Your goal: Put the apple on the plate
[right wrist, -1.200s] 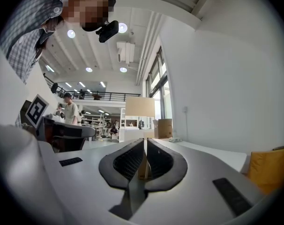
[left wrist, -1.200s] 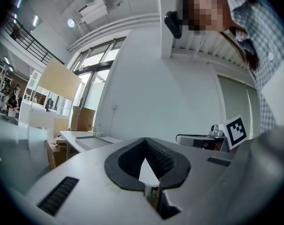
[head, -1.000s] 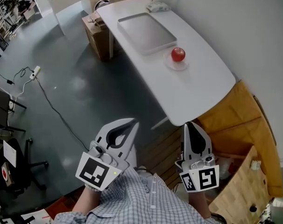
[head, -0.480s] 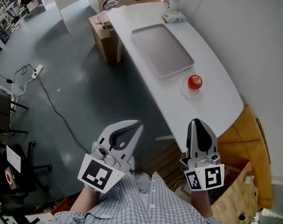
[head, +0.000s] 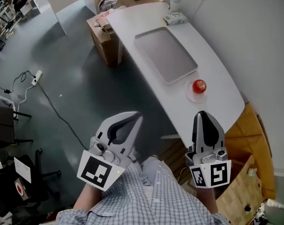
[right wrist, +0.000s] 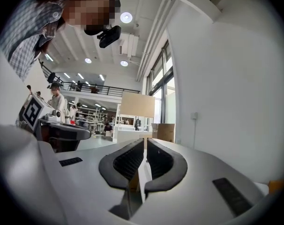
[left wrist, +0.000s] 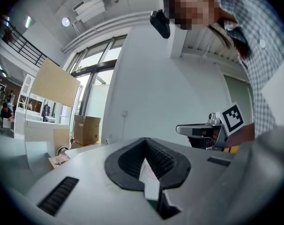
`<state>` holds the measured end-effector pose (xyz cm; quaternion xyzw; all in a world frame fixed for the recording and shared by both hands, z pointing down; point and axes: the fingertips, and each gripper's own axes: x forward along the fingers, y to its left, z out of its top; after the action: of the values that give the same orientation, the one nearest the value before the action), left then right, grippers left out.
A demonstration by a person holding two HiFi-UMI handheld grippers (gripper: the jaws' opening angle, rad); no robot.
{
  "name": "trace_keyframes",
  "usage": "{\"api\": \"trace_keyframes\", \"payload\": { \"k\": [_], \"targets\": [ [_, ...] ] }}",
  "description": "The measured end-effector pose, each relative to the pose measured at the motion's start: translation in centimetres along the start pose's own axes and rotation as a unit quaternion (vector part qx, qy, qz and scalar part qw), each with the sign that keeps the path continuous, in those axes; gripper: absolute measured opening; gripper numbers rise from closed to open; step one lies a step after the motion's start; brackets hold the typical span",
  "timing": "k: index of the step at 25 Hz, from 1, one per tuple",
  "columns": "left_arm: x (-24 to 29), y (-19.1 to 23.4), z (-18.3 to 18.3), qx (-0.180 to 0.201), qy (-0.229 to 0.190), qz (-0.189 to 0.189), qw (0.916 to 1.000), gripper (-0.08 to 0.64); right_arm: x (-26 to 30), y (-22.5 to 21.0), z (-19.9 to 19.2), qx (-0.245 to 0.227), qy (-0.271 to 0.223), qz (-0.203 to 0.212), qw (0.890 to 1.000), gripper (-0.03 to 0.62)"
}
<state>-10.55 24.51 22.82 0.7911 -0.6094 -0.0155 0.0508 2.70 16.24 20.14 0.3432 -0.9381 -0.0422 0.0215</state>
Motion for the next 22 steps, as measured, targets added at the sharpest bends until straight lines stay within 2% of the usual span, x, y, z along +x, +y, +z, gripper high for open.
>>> {"api": "trace_keyframes", "payload": {
  "k": [4,8,18,20,22],
  "targets": [
    [0.2,0.6,0.5,-0.001,-0.001,0.000,1.0000,0.009,-0.2,-0.8,0.3,-0.005,0.003,-0.021,1.000,0.034],
    [1.7,1.0,0.1,-0.007,0.006,-0.010,0.9999,0.009,0.2,-2.9,-0.5,0.013,0.008,-0.051,0.999,0.034],
    [8.8,1.6,0.2,-0.007,0.016,-0.056,0.9983,0.009,1.8,-8.8,-1.5,0.000,0.013,-0.099,0.995,0.034],
    [10.9,1.2,0.3,-0.023,0.013,-0.068,0.9973,0.009,2.0,-10.4,-1.7,-0.003,0.015,-0.109,0.994,0.034],
    [13.1,0.9,1.1,-0.060,-0.006,-0.077,0.9952,0.009,2.3,-12.0,-2.2,-0.005,0.021,-0.117,0.993,0.034]
  ]
}}
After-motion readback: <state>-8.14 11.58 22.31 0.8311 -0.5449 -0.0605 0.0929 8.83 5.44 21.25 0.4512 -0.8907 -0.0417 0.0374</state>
